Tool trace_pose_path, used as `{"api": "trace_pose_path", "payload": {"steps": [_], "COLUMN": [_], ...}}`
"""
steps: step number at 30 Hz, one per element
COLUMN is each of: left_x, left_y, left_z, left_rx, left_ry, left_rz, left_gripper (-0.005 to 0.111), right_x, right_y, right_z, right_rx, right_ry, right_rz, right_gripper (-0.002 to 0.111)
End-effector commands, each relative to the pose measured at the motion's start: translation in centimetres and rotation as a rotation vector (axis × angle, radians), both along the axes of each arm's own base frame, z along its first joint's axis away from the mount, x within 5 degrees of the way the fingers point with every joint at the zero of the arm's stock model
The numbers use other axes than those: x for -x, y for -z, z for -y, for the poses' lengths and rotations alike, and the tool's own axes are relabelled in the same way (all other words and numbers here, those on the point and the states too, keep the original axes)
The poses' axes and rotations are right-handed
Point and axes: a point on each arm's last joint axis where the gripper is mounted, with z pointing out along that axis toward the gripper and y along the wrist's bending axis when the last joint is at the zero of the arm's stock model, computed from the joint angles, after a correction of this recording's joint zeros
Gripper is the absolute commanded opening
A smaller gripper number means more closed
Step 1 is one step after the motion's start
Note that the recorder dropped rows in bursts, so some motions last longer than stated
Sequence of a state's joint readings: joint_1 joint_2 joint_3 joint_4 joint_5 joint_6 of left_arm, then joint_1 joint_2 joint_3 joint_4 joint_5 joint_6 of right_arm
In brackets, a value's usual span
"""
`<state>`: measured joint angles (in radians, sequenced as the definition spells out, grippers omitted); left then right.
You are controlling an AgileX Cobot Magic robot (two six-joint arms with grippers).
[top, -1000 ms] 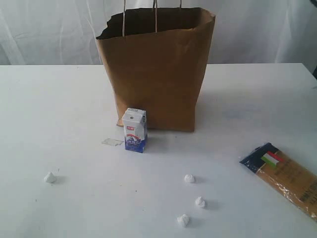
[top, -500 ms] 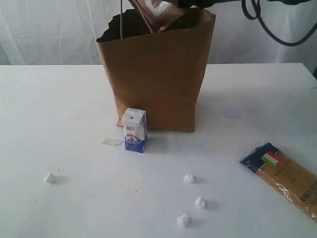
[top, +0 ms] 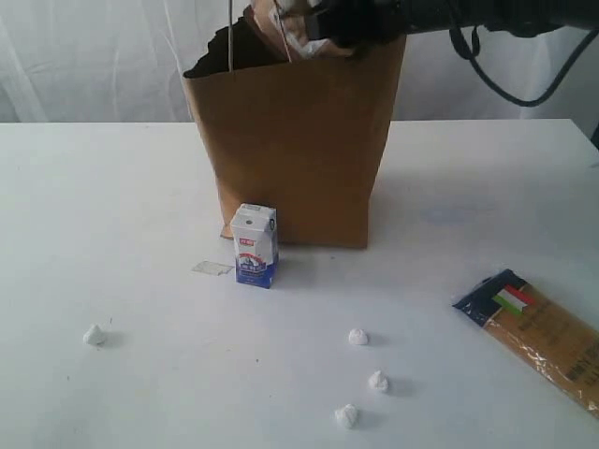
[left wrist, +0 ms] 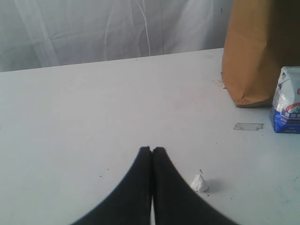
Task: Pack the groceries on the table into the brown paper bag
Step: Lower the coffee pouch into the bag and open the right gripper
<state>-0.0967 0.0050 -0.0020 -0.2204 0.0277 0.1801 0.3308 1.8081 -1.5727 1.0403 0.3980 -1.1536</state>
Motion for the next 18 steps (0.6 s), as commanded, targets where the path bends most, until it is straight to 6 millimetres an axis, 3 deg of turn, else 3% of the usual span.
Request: {"api": "trace_pose_path", "payload": {"steps": [1, 3, 5, 18], "left_x": [0.03, 0.03, 0.03, 0.03], "left_y": [0.00, 0.00, 0.00, 0.00], "left_z": [0.05, 0.05, 0.05, 0.05], "left_rx": [0.003, 0.003, 0.003, 0.003], "left_ry": [0.008, 0.008, 0.008, 0.008], "left_rz": [0.007, 0.007, 0.007, 0.007], "left_gripper": [0.000, 0.000, 0.000, 0.000], "right_x": [0.11, 0.04, -0.06, -0.03], "right_y": [-0.37, -0.40, -0.46, -0.44], "right_z": [-0.19, -0.12, -0.02, -0.05], "right_rx": [-0.061, -0.083, -0.084, -0.084], "right_ry": [0.001, 0.021, 0.035, 0.031], "right_rz": [-0.039, -0.053, -0.044, -0.046], "right_gripper": [0.034, 0.052, 0.059, 0.059]}}
